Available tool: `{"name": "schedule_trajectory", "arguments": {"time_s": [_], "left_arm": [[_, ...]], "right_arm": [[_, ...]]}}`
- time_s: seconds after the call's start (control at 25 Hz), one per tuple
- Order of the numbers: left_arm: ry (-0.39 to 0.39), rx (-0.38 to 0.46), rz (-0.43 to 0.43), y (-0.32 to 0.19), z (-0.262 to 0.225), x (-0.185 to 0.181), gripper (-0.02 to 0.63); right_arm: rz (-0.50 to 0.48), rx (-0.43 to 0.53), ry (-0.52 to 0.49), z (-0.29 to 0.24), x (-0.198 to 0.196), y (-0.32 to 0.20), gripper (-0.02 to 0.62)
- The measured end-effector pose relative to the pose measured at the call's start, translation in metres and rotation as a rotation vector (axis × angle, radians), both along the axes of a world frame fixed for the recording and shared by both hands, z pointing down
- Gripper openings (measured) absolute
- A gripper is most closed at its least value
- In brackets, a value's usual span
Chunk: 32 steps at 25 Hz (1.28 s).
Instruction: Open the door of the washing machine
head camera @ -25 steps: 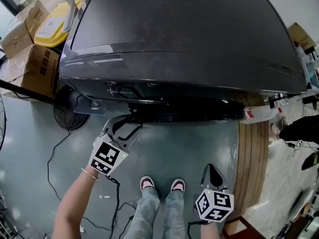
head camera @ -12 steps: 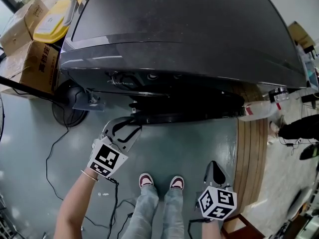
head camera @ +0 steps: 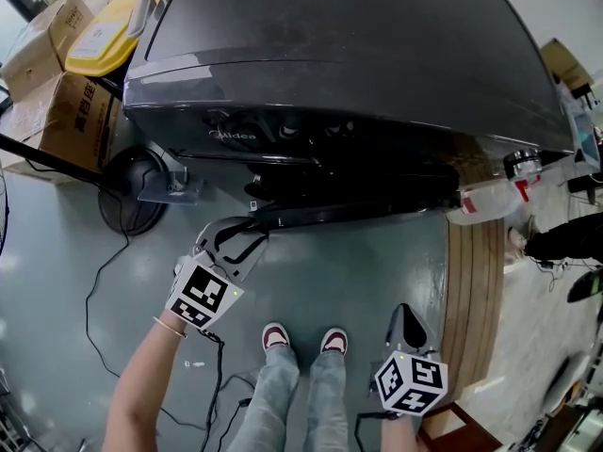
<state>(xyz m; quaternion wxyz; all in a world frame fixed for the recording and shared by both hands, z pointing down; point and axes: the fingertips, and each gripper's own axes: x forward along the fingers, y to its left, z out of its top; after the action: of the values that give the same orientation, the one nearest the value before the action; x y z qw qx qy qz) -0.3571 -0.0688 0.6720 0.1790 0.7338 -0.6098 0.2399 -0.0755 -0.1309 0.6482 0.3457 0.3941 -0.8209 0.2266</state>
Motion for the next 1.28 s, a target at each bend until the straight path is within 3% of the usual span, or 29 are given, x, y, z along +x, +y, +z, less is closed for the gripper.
{"name": "schedule_trajectory", "arguments": {"time_s": [0.64, 1.28], "left_arm": [[-0.006, -0.003, 0.034, 0.031, 0.001, 0.038, 0.103], [0.01, -0.007, -0.01, 0.063, 0.006, 0.101, 0.087]], "right_arm": [[0.008, 0.031, 0.018, -0.021, 0.025, 0.018, 0.006], [-0.132, 0.039, 0.044, -0.024, 0.06, 0.053, 0.006]]}}
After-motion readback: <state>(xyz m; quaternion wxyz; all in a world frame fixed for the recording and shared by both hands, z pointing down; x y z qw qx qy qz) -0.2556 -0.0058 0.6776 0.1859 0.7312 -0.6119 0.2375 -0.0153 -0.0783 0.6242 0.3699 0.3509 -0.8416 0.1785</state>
